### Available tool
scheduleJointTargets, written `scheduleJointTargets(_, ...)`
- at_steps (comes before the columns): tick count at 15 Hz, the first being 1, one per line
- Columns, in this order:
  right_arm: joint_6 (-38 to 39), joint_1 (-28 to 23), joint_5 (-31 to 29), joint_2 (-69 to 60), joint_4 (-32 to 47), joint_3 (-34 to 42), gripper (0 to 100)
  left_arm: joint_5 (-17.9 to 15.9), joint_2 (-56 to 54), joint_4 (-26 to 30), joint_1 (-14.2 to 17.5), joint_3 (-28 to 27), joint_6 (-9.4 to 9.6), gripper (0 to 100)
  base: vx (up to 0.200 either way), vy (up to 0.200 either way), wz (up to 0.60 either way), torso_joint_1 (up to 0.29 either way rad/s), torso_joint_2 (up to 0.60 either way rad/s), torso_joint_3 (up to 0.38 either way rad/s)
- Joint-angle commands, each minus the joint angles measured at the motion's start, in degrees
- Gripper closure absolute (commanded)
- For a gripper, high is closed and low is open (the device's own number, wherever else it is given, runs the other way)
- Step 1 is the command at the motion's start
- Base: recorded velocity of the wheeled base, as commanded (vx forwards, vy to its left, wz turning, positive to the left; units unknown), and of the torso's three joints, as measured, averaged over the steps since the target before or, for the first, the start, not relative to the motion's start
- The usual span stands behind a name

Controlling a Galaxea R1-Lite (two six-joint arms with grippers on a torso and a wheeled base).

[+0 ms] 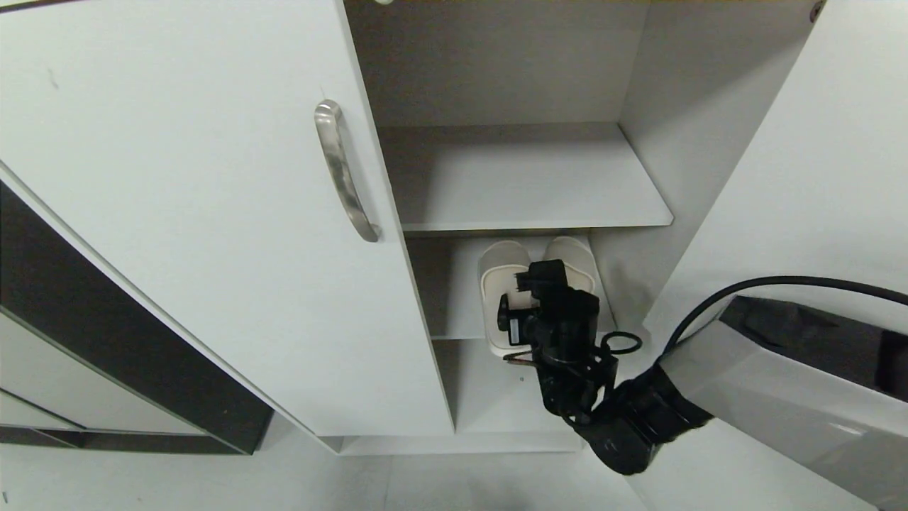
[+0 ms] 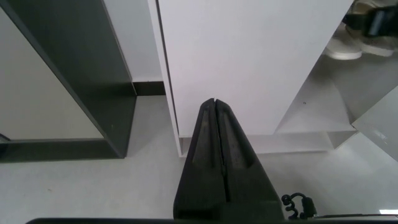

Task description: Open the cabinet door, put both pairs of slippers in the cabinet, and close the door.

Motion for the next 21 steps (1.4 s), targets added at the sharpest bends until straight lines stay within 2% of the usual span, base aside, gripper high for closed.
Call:
scheduleJointTargets(1,0.03,4.63,0.4,-8.95,-4.1,13.0,0,0.02,0.07,-0.01,0.01,0.0,0.0,100,0.0,0.0,0.0,0.0,0.0,0.0)
scheduleJointTargets(4,0.29,4.71,2.77,-8.78,-8.93,18.8,0,0.02,0.07,-0.01,0.01,0.0,-0.09,100,-0.067,0.0,0.0,0.001,0.0,0.001)
scheduleJointTargets(12,2.05,4.89,2.95,-9.04,-10.25,19.94,0,-0.07,0.07,-0.01,0.01,0.0,-0.53,100,-0.2,0.0,0.0,0.001,0.0,0.002)
scheduleJointTargets(21,1.88,6.12,2.77,-11.15,-10.78,22.05,0,-0.16,0.07,-0.01,0.01,-0.09,-0.44,100,0.0,0.0,0.0,0.0,0.0,0.0)
